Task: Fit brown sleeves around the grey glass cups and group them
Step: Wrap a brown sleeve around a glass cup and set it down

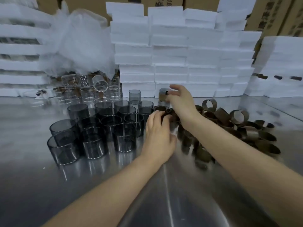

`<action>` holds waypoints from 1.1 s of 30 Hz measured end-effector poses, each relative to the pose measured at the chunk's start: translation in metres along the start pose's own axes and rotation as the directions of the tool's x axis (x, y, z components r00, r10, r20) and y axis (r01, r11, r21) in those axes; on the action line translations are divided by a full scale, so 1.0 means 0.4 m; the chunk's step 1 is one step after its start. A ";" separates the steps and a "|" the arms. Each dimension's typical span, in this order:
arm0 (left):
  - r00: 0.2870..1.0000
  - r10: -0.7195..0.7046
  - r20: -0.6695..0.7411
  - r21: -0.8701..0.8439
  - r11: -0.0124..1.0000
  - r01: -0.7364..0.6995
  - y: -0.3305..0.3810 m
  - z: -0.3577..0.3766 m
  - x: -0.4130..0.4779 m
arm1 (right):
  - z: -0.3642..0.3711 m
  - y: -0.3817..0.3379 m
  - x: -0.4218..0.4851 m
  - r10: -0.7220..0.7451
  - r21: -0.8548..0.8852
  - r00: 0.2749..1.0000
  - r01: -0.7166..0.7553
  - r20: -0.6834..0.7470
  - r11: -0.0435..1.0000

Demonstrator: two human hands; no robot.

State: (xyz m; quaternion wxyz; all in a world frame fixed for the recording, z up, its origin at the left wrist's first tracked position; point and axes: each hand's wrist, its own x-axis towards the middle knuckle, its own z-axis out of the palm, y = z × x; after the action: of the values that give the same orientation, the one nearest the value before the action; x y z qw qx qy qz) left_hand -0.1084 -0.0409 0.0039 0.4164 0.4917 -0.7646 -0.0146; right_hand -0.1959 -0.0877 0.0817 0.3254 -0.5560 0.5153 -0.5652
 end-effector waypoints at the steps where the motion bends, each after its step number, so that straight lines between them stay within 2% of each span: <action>1: 0.999 -0.036 -0.009 -0.019 0.999 0.036 0.002 -0.004 0.000 | 0.005 0.019 -0.049 -0.040 0.015 0.999 0.040 -0.022 0.999; 4: 0.993 -0.113 0.042 0.004 0.994 0.113 0.002 -0.010 -0.008 | 0.018 0.077 -0.166 -0.084 0.041 0.992 0.088 -0.093 0.995; 8: 0.983 -0.154 0.097 -0.013 0.988 0.156 -0.004 -0.022 -0.027 | 0.020 0.107 -0.193 -0.074 -0.100 0.997 0.074 0.003 0.992; 13: 0.973 -0.224 0.063 -0.108 0.967 0.230 -0.019 -0.033 -0.029 | 0.027 0.115 -0.189 -0.115 -0.067 0.991 0.120 0.069 0.991; 16: 0.962 -0.273 -0.013 -0.257 0.931 0.261 -0.018 -0.042 -0.023 | 0.018 0.123 -0.181 -0.141 -0.055 0.989 0.143 0.049 0.988; 19: 0.962 -0.240 -0.129 -0.367 0.913 0.178 -0.014 -0.054 -0.020 | 0.007 0.119 -0.168 -0.230 -0.112 0.968 0.241 0.100 0.964; 21: 0.973 -0.156 -0.171 -0.409 0.909 0.074 -0.010 -0.056 -0.023 | 0.004 0.118 -0.164 -0.289 -0.058 0.949 0.297 0.123 0.953; 23: 0.981 -0.081 -0.175 -0.438 0.899 -0.004 -0.003 -0.051 -0.029 | 0.003 0.119 -0.166 -0.250 0.069 0.962 0.244 0.110 0.967; 26: 0.979 -0.071 -0.192 -0.498 0.866 -0.035 0.003 -0.045 -0.032 | 0.001 0.126 -0.154 -0.169 0.223 0.982 0.147 0.085 0.964; 28: 0.985 -0.085 -0.152 -0.576 0.817 -0.018 0.005 -0.046 -0.031 | 0.000 0.130 -0.144 -0.163 0.220 0.984 0.145 0.068 0.965; 30: 0.988 -0.152 -0.035 -0.660 0.745 0.091 0.004 -0.047 -0.027 | 0.005 0.135 -0.142 -0.163 0.248 0.984 0.141 0.070 0.959; 33: 0.976 -0.216 0.029 -0.658 0.731 0.182 -0.003 -0.046 -0.021 | 0.015 0.151 -0.139 -0.217 0.229 0.974 0.197 0.064 0.953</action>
State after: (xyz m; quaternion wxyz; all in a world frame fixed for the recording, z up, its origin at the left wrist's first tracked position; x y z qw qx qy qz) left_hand -0.0939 -0.0280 0.0101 0.5772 0.3933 -0.6430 -0.3144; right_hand -0.1929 -0.0524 0.0076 0.3466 -0.5916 0.3732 -0.6250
